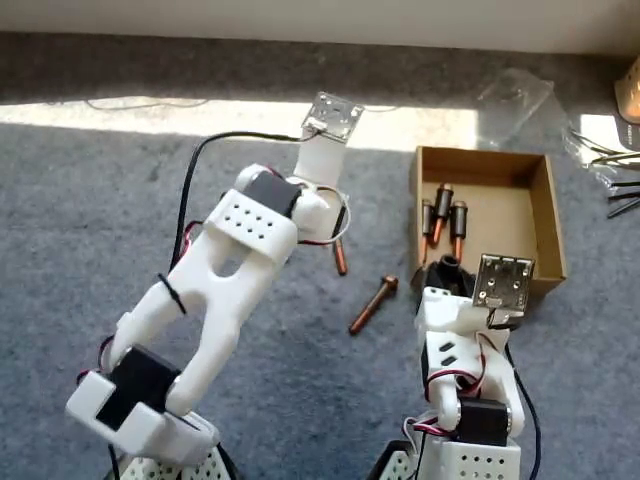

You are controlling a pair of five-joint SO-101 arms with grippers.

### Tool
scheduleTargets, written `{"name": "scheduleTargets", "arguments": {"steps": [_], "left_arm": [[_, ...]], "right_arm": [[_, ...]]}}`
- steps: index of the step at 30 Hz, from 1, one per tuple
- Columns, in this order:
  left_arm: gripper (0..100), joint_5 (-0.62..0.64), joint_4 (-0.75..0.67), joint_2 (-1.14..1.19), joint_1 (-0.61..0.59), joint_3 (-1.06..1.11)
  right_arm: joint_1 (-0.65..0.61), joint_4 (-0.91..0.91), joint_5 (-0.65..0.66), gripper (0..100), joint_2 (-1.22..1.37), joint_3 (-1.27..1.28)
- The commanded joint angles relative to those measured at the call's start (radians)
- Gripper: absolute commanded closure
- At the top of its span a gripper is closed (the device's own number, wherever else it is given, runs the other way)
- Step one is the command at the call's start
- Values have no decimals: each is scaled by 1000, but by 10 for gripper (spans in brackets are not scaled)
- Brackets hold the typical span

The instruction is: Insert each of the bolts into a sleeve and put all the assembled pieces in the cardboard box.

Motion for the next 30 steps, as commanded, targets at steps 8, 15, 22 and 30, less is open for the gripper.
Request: {"name": "scheduleTargets", "arguments": {"steps": [8, 15, 22, 30], "left_arm": [[808, 305, 110, 390, 12, -383], [841, 347, 183, 578, 8, -605], [870, 350, 189, 728, -53, -743], [870, 351, 189, 817, -73, -829]], "right_arm": [[8, -36, -8, 993, -7, -15], [8, -36, -6, 993, -7, -15], [8, -36, -5, 993, -7, -15], [8, -36, -5, 993, -7, -15]]}}
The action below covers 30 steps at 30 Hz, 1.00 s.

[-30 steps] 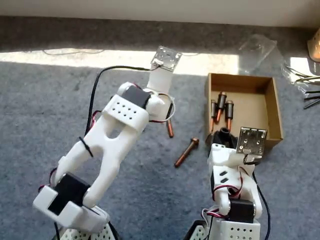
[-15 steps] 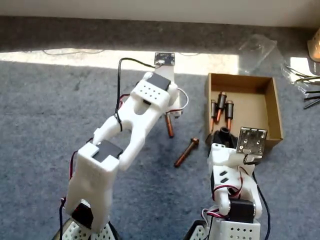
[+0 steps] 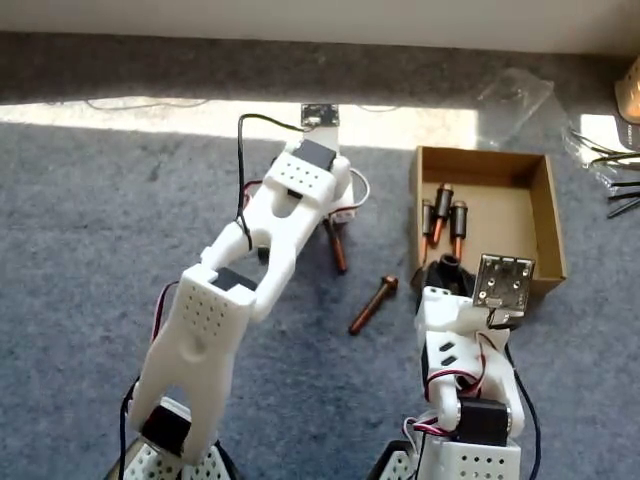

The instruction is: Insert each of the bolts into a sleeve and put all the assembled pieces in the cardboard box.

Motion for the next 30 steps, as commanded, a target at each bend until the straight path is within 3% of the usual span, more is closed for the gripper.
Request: {"name": "scheduleTargets", "arguments": {"steps": [1, 10, 17, 30], "left_arm": [[870, 6, 5, 1, -18, -62], [870, 15, 34, 15, -10, -67], [870, 190, 55, 16, -12, -64], [870, 187, 55, 18, 12, -61]], "right_arm": [[8, -30, -5, 993, -7, -15], [7, -30, -5, 993, -7, -15], [7, -30, -5, 993, -7, -15], [7, -30, -5, 993, -7, -15]]}}
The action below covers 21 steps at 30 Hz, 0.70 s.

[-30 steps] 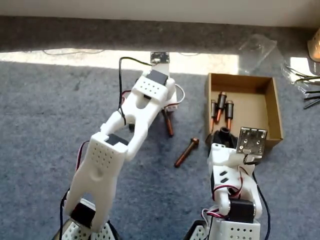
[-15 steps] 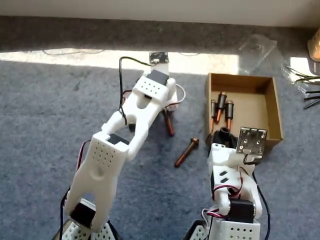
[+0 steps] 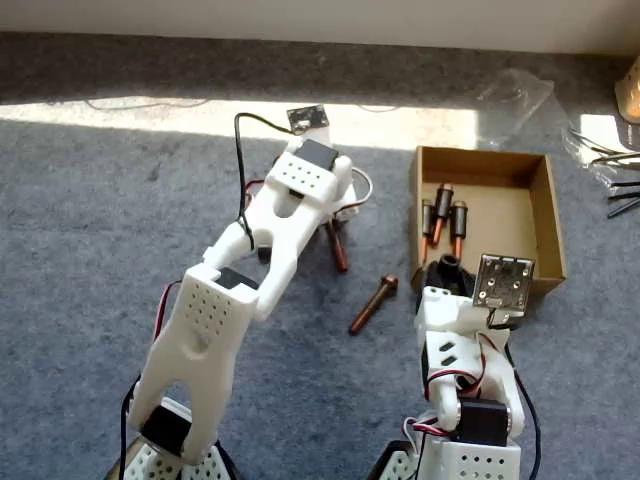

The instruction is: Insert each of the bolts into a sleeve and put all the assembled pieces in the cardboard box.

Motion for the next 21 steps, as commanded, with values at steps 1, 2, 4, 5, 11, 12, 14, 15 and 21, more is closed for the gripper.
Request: {"name": "scheduleTargets", "arguments": {"steps": [1, 2, 4, 5, 11, 12, 14, 15, 21], "left_arm": [[870, 2, 8, -4, 18, -27], [870, 2, 8, -4, 24, -27], [870, 0, 8, -4, 27, -27], [871, 0, 8, -4, 27, -27], [871, 0, 5, 8, 25, -16], [879, 0, 3, 19, 27, -16], [921, 0, -2, 48, 27, -18], [949, 0, -2, 61, 25, -21], [993, 0, 8, 99, 24, -77]], "right_arm": [[7, -30, -5, 993, -7, -15], [7, -30, -5, 993, -7, -15], [7, -30, -5, 993, -7, -15], [7, -30, -5, 993, -7, -15], [7, -30, -5, 993, -7, -15], [7, -30, -5, 993, -7, -15], [7, -30, -5, 993, -7, -15], [7, -30, -5, 993, -7, -15], [7, -30, -5, 993, -7, -15]]}}
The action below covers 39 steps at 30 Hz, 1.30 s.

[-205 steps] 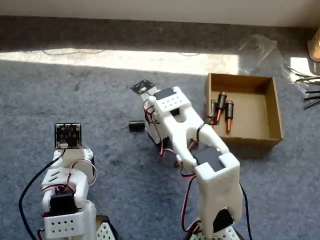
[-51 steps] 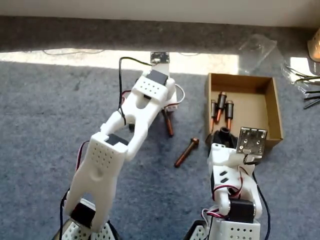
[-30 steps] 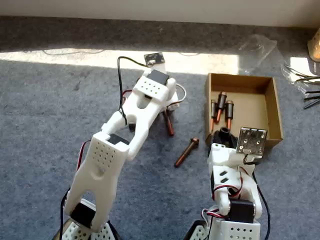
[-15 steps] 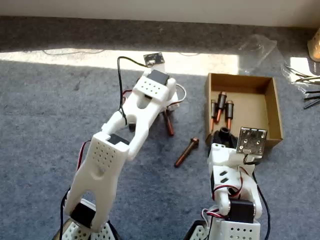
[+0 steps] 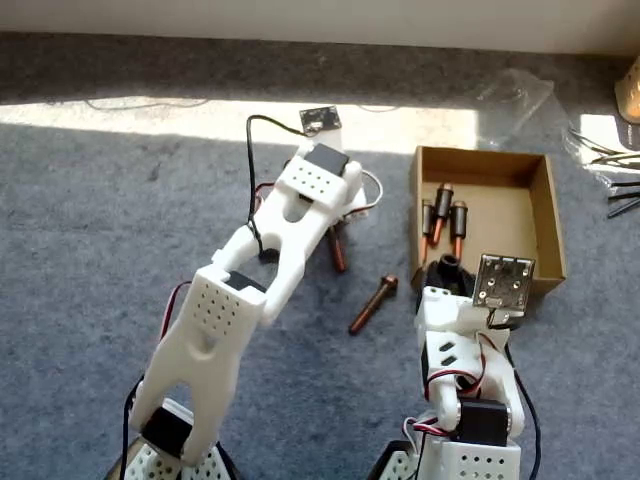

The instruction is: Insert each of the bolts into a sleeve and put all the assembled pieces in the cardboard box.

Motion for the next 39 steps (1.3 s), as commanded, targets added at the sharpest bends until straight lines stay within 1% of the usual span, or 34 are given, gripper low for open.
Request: {"name": "scheduleTargets", "arguments": {"steps": [1, 4, 7, 12, 15, 18, 21, 25, 29, 39], "left_arm": [[995, 2, 8, 18, 10, -8], [995, 2, 9, 18, 13, -10], [995, -15, 80, 12, 25, -61], [995, -193, 253, -2, 36, -243], [995, -270, 336, 1, 28, -341], [995, -353, 387, -4, 30, -401], [995, -448, 396, -5, 36, -424], [995, -534, 397, -8, 36, -424], [995, -551, 399, -94, 36, -377], [995, -565, 396, -489, 35, -36]], "right_arm": [[7, -30, -5, 993, -7, -15], [7, -30, -5, 993, -7, -15], [7, -30, -5, 993, -7, -15], [7, -30, -5, 993, -7, -15], [7, -30, -5, 993, -7, -15], [7, -30, -5, 993, -7, -15], [7, -30, -5, 993, -7, -15], [-4, -30, -5, 993, -7, -15], [-31, -28, -5, 993, -7, -13], [-35, -28, -5, 993, -7, -13]]}}
